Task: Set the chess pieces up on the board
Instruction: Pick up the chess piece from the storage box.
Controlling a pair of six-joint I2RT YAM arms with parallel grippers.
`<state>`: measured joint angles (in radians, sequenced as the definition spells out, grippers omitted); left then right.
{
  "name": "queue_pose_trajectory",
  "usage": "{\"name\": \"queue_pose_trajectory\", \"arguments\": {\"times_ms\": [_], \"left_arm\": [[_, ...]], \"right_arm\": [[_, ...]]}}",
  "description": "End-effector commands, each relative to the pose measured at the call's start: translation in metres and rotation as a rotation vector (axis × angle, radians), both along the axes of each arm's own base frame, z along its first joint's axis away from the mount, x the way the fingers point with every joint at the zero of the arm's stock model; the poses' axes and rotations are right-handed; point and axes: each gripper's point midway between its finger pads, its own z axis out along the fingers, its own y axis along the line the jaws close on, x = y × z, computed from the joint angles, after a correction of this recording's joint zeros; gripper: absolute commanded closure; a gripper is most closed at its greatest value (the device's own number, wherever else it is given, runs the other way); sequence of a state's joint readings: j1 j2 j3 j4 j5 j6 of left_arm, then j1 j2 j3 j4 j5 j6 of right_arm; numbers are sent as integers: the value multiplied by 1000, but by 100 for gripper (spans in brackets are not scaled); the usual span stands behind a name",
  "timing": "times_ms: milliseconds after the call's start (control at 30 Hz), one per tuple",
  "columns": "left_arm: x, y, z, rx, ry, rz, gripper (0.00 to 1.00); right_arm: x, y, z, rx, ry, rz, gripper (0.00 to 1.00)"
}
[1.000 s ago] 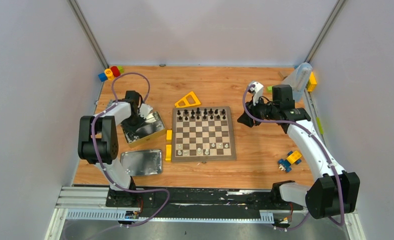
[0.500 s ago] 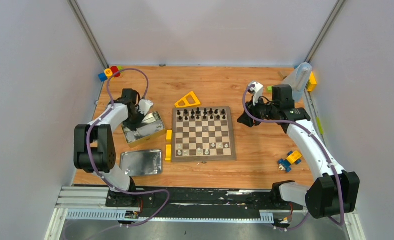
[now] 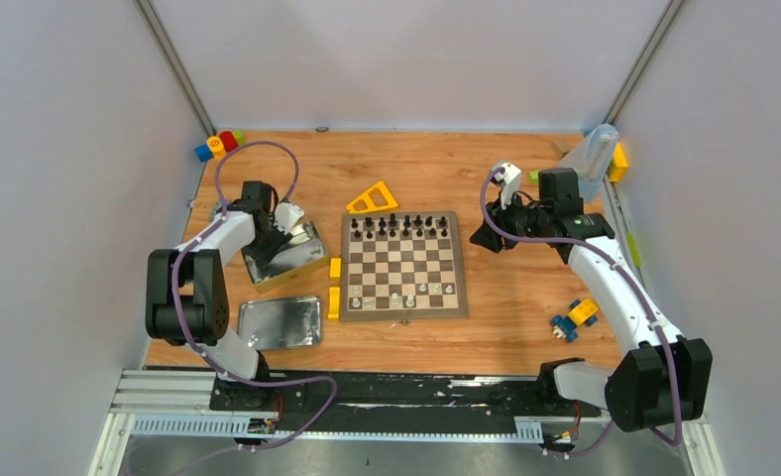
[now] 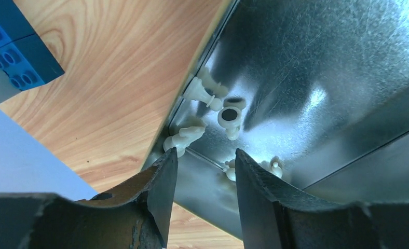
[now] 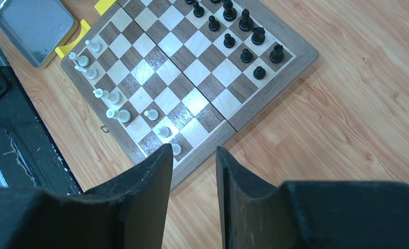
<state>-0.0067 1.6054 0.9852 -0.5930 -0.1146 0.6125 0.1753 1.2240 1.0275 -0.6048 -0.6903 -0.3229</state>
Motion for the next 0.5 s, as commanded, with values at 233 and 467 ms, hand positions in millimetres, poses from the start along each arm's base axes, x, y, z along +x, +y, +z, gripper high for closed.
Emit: {"name": "queue_pose_trajectory", "arguments": {"times_ms": [233,467], "left_arm": [[4,24,-16,103,-4,-58,44],[-4,28,-37,81,57,-53,44]], "right_arm": [[1,3,4,15,-17,23,63],[1,3,3,14,-14,25,63]]}}
